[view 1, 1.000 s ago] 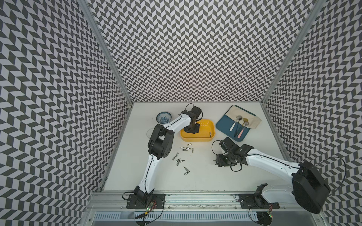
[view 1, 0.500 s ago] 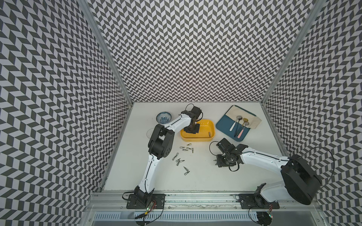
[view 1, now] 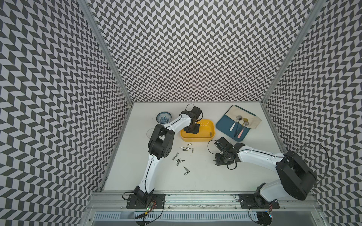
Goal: Put the bit on the desktop into the storage box
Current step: Place the screwdriver bit in the storage box, then pick up the screwdriver bit from the center of the board.
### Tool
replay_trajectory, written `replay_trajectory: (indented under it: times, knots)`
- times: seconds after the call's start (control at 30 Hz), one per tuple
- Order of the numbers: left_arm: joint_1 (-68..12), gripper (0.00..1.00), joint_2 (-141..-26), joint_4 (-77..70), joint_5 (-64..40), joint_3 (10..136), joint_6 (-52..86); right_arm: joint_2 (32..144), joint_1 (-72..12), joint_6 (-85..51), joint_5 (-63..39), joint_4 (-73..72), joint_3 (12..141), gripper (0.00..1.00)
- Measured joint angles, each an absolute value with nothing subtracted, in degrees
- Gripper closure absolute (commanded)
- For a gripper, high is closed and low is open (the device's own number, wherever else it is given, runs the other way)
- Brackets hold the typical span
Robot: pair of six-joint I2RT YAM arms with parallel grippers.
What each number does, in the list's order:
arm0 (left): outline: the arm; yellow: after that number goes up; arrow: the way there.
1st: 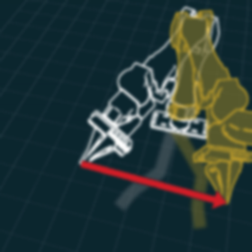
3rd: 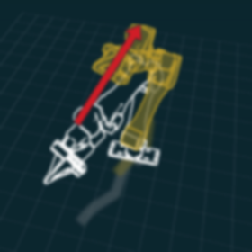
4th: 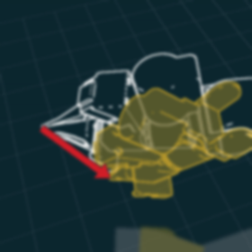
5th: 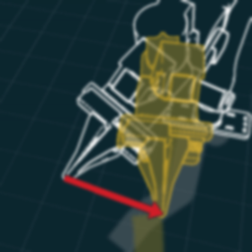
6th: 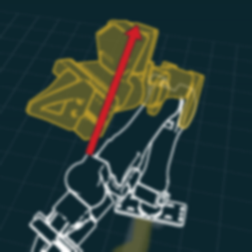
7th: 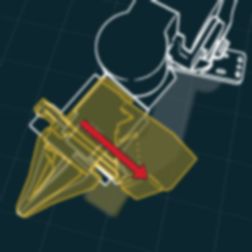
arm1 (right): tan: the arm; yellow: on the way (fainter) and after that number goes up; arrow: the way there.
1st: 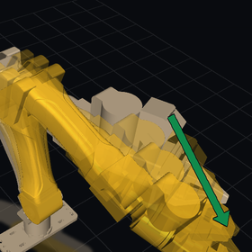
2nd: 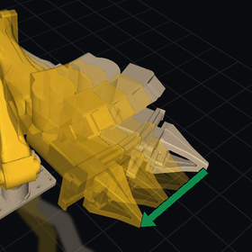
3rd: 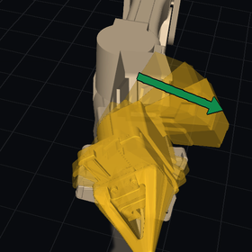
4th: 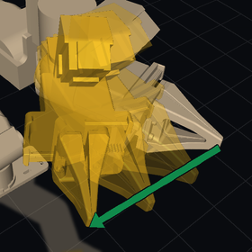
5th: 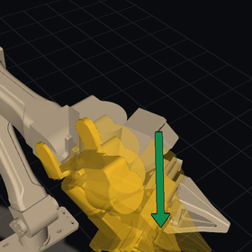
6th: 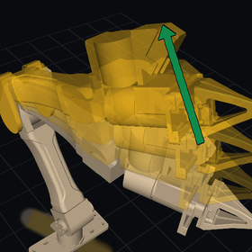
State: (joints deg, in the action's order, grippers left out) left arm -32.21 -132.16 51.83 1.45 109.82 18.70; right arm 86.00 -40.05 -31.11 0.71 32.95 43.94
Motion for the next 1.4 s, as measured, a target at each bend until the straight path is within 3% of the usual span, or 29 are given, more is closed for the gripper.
replay_trajectory:
  times: [0.67,1.4]
  knots:
    - [-32.2,0.57,-119.5,54.2,2.8,110.8,19.0,87.2,-41.1,-29.6,4.8,33.5,44.7,0.53]
    - [-32.2,0.56,-113.6,57.7,4.9,110.7,19.1,93.1,-40.2,-25.6,9.7,34.5,50.7,0.49]
